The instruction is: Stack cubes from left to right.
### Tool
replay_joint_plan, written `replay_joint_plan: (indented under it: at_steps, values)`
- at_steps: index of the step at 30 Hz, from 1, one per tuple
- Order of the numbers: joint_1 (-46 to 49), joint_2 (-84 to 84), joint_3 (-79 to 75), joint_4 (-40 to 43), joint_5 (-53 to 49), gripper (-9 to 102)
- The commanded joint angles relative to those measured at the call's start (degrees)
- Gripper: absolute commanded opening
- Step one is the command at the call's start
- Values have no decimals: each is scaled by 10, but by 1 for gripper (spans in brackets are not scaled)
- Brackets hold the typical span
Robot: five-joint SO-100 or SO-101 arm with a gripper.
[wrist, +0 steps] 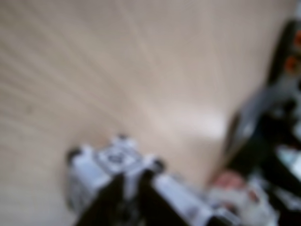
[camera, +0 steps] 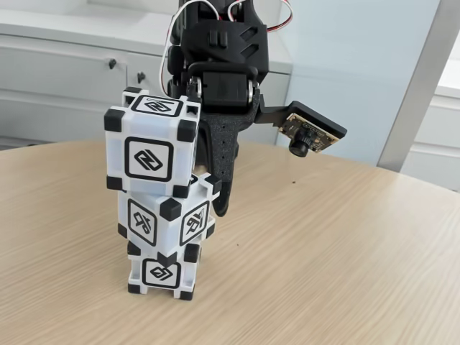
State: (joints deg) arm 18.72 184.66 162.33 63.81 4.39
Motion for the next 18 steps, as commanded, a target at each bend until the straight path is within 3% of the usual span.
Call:
replay_joint_plan:
  at_steps: [1,18]
  values:
    - [6,33,-3,-9,-15,0]
    - [-2,34,-3,-9,-46,0]
